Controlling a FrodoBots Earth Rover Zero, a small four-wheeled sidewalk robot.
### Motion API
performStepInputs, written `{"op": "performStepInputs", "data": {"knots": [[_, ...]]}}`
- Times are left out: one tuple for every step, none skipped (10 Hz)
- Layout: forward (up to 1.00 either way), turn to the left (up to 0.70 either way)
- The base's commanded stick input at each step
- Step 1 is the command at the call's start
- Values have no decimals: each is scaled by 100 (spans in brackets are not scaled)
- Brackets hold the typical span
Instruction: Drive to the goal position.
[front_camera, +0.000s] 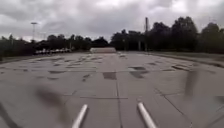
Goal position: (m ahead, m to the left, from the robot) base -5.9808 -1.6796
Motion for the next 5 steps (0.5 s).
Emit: {"op": "performStepInputs", "data": {"knots": [[100,0],[100,0],[100,0],[100,0],[100,0]]}}
